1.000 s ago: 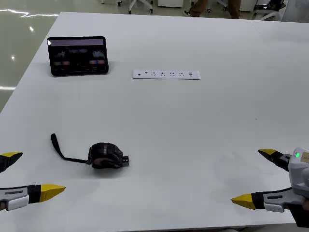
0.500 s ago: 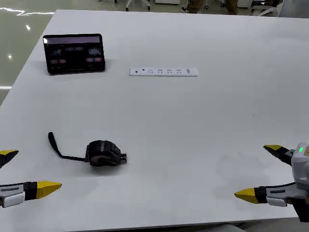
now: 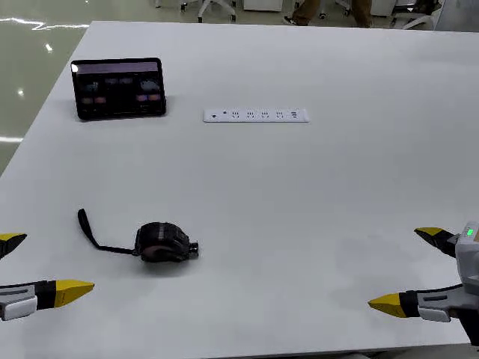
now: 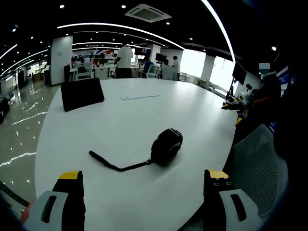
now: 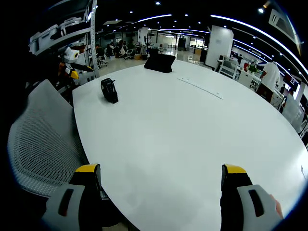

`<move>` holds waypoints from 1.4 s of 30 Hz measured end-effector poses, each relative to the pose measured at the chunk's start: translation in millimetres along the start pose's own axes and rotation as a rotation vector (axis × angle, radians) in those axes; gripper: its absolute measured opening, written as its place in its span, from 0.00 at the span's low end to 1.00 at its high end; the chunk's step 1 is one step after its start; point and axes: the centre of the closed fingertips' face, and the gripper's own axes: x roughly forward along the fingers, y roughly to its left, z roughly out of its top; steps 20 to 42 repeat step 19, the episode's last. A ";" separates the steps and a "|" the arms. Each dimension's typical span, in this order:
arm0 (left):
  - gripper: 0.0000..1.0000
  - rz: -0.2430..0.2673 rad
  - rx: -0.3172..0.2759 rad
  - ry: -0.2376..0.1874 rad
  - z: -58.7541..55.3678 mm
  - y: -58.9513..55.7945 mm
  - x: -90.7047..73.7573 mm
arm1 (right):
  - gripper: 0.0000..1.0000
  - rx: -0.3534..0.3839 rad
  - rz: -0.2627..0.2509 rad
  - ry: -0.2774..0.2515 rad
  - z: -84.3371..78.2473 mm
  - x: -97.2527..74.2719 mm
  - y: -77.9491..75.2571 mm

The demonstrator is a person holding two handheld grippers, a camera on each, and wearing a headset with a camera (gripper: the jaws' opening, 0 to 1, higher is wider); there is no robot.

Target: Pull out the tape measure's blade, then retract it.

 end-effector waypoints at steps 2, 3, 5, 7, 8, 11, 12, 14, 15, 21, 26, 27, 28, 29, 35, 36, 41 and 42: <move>1.00 -0.006 -0.008 0.016 -3.9 -1.1 0.7 | 1.00 0.007 0.003 0.000 -0.3 0.1 0.0; 1.00 -0.008 -0.009 0.022 -5.3 -1.2 1.1 | 1.00 0.007 0.003 0.002 -0.5 0.3 0.8; 1.00 -0.013 -0.015 0.042 -9.5 -2.7 1.0 | 1.00 0.010 0.007 0.006 -1.7 1.1 2.1; 1.00 -0.025 -0.011 0.029 -8.4 -6.0 -0.3 | 1.00 0.012 0.008 0.008 -2.8 2.2 3.3; 1.00 -0.020 -0.011 0.032 -9.1 -5.2 -0.7 | 1.00 0.013 0.008 0.008 -3.2 2.3 3.7; 1.00 -0.022 -0.013 0.032 -10.2 -4.3 -1.4 | 1.00 0.022 0.005 0.006 -2.5 2.3 5.2; 1.00 -0.028 -0.015 0.034 -10.6 -4.9 -1.5 | 1.00 0.023 0.005 0.006 -2.6 2.2 6.2; 1.00 -0.022 -0.011 0.031 -9.4 -3.5 -1.5 | 1.00 0.014 0.004 0.019 -6.1 3.5 6.8; 1.00 -0.027 -0.016 0.030 -9.0 -4.0 -1.4 | 1.00 0.011 0.004 0.025 -6.8 3.6 7.9; 1.00 -0.025 -0.012 0.026 -7.9 -3.6 -0.7 | 1.00 0.014 0.008 0.028 -8.0 3.3 9.4; 1.00 -0.025 -0.012 0.026 -7.9 -3.6 -0.7 | 1.00 0.014 0.008 0.028 -8.0 3.3 9.4; 1.00 -0.025 -0.012 0.026 -7.9 -3.6 -0.7 | 1.00 0.014 0.008 0.028 -8.0 3.3 9.4; 1.00 -0.025 -0.012 0.026 -7.9 -3.6 -0.7 | 1.00 0.014 0.008 0.028 -8.0 3.3 9.4; 1.00 -0.025 -0.012 0.026 -7.9 -3.6 -0.7 | 1.00 0.014 0.008 0.028 -8.0 3.3 9.4; 1.00 -0.025 -0.012 0.026 -7.9 -3.6 -0.7 | 1.00 0.014 0.008 0.028 -8.0 3.3 9.4; 1.00 -0.025 -0.012 0.026 -7.9 -3.6 -0.7 | 1.00 0.014 0.008 0.028 -8.0 3.3 9.4; 1.00 -0.025 -0.012 0.026 -7.9 -3.6 -0.7 | 1.00 0.014 0.008 0.028 -8.0 3.3 9.4; 1.00 -0.025 -0.012 0.026 -7.9 -3.6 -0.7 | 1.00 0.014 0.008 0.028 -8.0 3.3 9.4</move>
